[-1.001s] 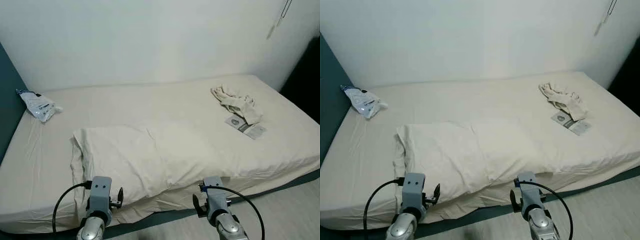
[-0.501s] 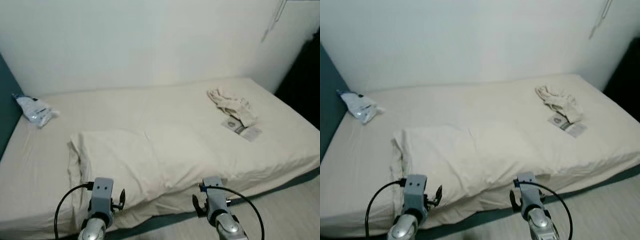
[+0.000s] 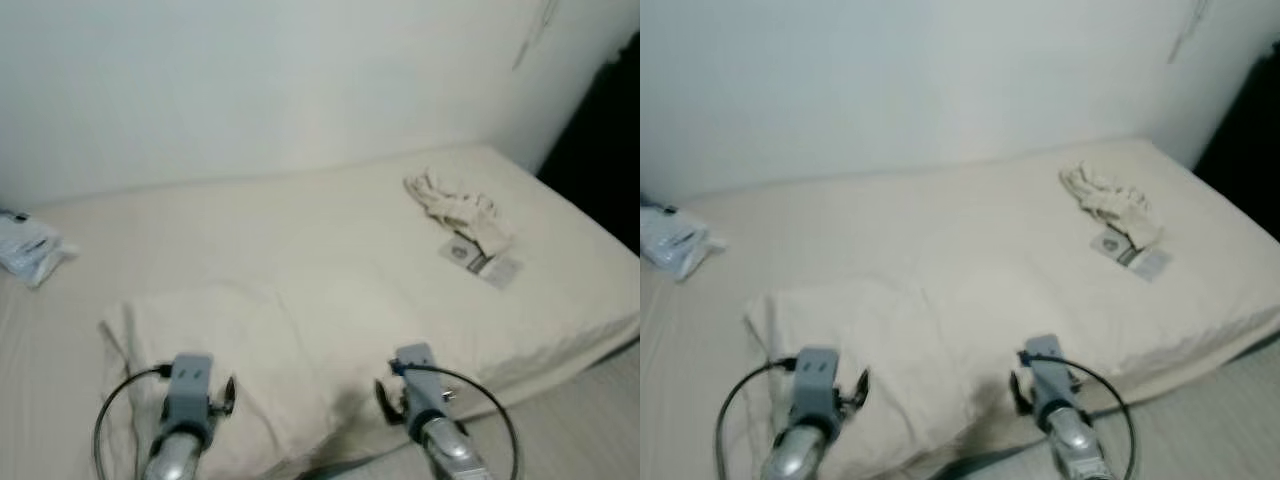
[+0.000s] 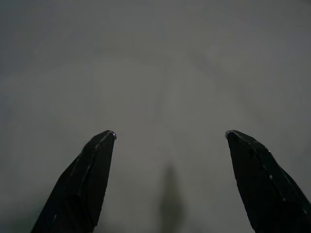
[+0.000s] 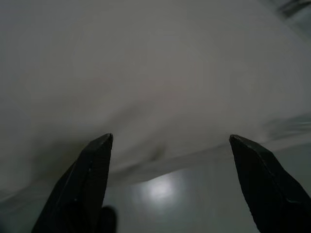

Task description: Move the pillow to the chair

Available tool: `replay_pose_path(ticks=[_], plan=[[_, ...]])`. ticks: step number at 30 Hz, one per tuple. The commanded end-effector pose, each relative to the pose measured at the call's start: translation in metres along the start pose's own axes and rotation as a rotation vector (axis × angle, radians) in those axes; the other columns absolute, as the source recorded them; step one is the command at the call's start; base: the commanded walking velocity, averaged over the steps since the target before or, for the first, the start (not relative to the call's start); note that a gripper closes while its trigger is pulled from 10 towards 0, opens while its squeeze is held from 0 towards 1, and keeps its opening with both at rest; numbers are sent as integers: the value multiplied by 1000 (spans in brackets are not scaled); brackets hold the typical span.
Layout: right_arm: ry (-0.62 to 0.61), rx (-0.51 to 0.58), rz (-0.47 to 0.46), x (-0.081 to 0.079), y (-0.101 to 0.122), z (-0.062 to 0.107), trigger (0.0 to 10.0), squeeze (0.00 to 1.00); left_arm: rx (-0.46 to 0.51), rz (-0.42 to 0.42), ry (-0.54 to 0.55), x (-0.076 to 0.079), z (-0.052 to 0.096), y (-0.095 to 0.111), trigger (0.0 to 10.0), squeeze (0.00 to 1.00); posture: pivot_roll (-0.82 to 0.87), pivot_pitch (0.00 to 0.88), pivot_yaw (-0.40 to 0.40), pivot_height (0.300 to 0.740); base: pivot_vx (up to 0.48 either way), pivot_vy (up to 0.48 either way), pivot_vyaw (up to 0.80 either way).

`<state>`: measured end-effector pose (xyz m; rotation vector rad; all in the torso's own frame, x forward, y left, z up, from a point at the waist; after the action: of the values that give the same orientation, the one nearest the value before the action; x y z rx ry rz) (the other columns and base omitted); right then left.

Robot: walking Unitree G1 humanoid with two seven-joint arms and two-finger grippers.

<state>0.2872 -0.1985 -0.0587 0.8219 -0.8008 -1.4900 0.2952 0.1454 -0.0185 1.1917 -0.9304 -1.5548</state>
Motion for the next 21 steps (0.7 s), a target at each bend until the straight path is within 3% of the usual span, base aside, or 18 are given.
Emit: replay_pose_path(ticks=[1,21], plan=[[20,7,-19,-11,2,-2,10000,0,-52,-3,17,-7,9,-17,10000,0,17,56,-18,740,0,0,0],[20,-4,-11,-8,-1,-1,10000,0,-71,-13,22,-7,13,-23,10000,0,15,47,-18,740,0,0,0]])
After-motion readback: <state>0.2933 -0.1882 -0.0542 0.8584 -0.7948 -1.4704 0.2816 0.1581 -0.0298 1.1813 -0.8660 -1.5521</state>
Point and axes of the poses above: a point about 5 cm out from each wrist's last joint towards the gripper, its own z axis pointing back from the gripper into the wrist, its own y axis along the axis of the wrist's last joint, x = y × z, the point moved 5 cm from there along -z, pointing out of the wrist towards the gripper, and after that the axes turned 15 degrees about -z, right-handed, at the moved point
